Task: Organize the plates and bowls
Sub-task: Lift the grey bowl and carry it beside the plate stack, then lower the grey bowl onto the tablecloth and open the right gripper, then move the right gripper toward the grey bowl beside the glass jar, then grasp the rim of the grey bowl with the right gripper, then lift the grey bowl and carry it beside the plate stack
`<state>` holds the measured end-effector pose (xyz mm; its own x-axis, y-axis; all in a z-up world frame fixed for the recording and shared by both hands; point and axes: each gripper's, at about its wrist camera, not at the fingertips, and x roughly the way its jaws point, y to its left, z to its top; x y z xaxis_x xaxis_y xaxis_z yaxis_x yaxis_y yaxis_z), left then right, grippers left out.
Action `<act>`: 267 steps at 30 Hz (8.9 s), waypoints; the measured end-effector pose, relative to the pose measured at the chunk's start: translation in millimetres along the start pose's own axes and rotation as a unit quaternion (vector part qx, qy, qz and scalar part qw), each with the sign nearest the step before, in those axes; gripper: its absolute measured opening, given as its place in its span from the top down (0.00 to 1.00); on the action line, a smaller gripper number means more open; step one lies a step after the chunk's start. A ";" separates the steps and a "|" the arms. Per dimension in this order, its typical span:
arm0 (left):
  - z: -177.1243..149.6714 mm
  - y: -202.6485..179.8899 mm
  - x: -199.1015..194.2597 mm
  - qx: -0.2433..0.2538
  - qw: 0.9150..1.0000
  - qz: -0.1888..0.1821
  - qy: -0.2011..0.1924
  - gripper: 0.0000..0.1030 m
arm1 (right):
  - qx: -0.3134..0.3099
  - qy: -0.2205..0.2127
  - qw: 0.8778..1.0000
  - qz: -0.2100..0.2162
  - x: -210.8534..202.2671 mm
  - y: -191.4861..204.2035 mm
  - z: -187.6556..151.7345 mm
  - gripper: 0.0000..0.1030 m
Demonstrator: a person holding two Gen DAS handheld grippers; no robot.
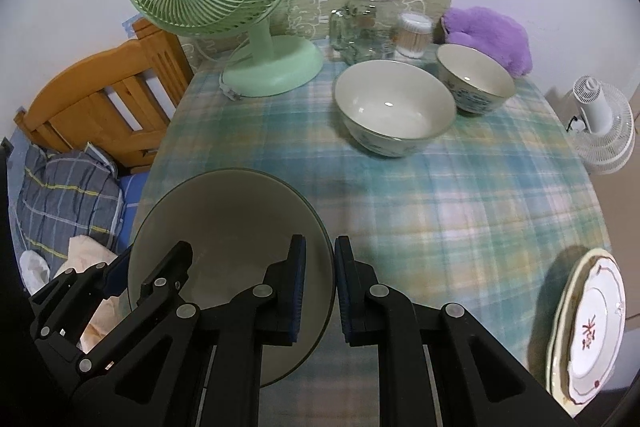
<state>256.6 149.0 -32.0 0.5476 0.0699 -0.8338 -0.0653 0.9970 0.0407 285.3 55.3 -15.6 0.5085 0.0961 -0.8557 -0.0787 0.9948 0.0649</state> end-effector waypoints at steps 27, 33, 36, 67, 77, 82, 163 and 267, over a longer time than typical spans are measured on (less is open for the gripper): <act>-66.0 -122.5 -46.6 -0.015 0.999 -0.018 0.034 0.76 | -0.027 0.029 0.999 -0.006 -58.2 -129.3 -70.2 0.83; -78.4 -143.6 -43.8 -0.013 0.999 -0.026 0.045 0.76 | -0.029 0.037 0.999 -0.014 -55.9 -149.3 -80.2 0.83; -83.0 -150.8 -40.0 -0.016 0.998 -0.026 0.052 0.76 | -0.029 0.044 0.998 -0.015 -52.3 -158.3 -84.6 0.83; -89.1 -161.7 -42.4 -0.029 0.997 -0.012 0.070 0.29 | -0.042 0.064 0.997 0.013 -34.6 -180.3 -90.0 0.38; -65.4 -144.0 -66.8 -0.002 0.998 -0.060 0.031 0.15 | -0.017 0.028 0.999 -0.002 -70.3 -164.2 -74.3 0.37; -49.9 -141.8 -74.0 0.001 0.998 -0.063 0.010 0.15 | -0.014 0.004 1.000 -0.011 -81.9 -159.0 -60.4 0.37; 134.3 -123.5 117.8 -0.107 0.990 0.090 0.026 0.83 | -0.097 0.023 0.993 0.063 145.1 -123.8 158.3 0.79; -69.3 -154.6 -26.6 0.027 0.995 -0.061 0.069 0.81 | 0.024 0.069 0.994 -0.078 -44.6 -154.5 -82.8 0.80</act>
<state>194.4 -9.2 -54.3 0.4283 -0.0534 -0.9020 0.0413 0.9984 -0.0395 203.8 -105.5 -29.9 0.3895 -0.0609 -0.9190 0.0341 0.9981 -0.0517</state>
